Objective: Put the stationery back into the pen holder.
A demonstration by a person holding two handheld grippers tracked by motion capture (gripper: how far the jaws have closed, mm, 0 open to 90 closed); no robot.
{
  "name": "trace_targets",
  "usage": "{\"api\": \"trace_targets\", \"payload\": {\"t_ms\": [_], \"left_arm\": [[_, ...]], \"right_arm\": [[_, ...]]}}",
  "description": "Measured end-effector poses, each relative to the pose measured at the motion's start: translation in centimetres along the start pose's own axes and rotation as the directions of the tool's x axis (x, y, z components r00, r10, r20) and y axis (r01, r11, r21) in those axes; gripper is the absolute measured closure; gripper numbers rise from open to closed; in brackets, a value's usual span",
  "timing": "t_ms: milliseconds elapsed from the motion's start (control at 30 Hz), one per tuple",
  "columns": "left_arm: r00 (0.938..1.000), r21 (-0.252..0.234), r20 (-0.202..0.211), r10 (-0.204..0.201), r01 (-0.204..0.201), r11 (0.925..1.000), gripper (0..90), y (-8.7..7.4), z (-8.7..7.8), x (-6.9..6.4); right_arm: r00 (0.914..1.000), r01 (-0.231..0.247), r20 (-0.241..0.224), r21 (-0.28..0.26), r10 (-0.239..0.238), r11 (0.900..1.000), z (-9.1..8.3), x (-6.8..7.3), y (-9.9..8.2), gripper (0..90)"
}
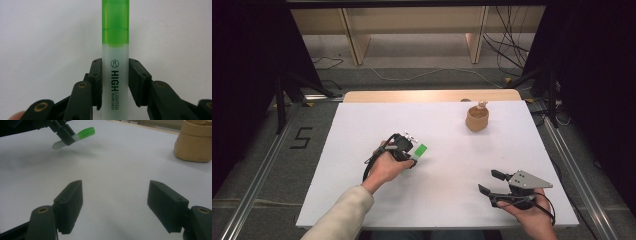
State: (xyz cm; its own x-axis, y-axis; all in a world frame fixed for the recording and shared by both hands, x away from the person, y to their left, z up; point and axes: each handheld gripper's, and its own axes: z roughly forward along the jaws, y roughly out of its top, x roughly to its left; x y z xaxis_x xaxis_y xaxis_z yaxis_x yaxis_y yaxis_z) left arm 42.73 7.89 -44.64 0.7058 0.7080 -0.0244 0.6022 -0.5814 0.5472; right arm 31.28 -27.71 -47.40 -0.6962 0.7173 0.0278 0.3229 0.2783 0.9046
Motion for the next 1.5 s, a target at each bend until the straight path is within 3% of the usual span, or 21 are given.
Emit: {"api": "trace_targets", "payload": {"t_ms": [100,200,367,433,500,600,667,967,1133,1500], "left_arm": [[0.9998,-0.055,0.006,0.019,-0.018,0.9983,66.5,-0.7,-0.3,-0.5],[0.9992,-0.123,0.015,0.036,-0.034,0.9918,66.5,-1.5,-0.4,-1.0],[0.9978,-0.220,0.019,0.063,-0.057,0.9738,66.5,-2.5,-0.7,-1.9],[0.9982,-0.263,0.025,0.055,-0.047,0.9637,66.5,-2.9,-0.7,-2.3],[0.9967,-0.314,0.029,0.076,-0.063,0.9472,66.5,-3.2,-0.6,-2.9],[0.9964,-0.358,0.018,0.083,-0.071,0.9310,66.4,-3.6,-0.3,-3.7],[0.9968,-0.385,0.027,0.075,-0.059,0.9211,66.4,-3.7,-0.2,-4.2],[0.9942,-0.472,-0.005,0.108,-0.097,0.8761,66.5,-3.6,-0.2,-6.6],[0.9917,-0.491,-0.019,0.127,-0.120,0.8629,66.5,-3.5,-0.2,-7.7],[0.9921,-0.517,-0.021,0.123,-0.117,0.8481,66.5,-3.4,-0.2,-9.3]], "right_arm": [[1.0000,-0.001,-0.001,0.000,0.001,1.0000,0.1,0.1,0.2,29.6],[1.0000,-0.002,-0.008,-0.009,0.002,1.0000,0.3,0.2,0.4,29.8],[0.9992,-0.026,-0.031,-0.031,0.025,0.9992,0.8,0.5,0.8,29.9],[0.9984,-0.036,-0.044,-0.038,0.035,0.9986,1.1,0.7,1.0,29.9],[0.9976,-0.046,-0.054,-0.046,0.044,0.9979,1.4,0.9,1.3,29.9],[0.9969,-0.050,-0.064,-0.063,0.046,0.9968,1.9,1.3,1.8,29.9],[0.9957,-0.058,-0.076,-0.074,0.052,0.9956,2.3,1.6,2.2,30.0],[0.9917,-0.077,-0.111,-0.118,0.064,0.9900,4.5,2.9,4.4,31.6],[0.9887,-0.106,-0.119,-0.122,0.091,0.9868,5.8,3.2,5.2,34.1],[0.9822,-0.156,-0.127,-0.139,0.138,0.9780,7.7,4.2,6.2,46.6]]}}
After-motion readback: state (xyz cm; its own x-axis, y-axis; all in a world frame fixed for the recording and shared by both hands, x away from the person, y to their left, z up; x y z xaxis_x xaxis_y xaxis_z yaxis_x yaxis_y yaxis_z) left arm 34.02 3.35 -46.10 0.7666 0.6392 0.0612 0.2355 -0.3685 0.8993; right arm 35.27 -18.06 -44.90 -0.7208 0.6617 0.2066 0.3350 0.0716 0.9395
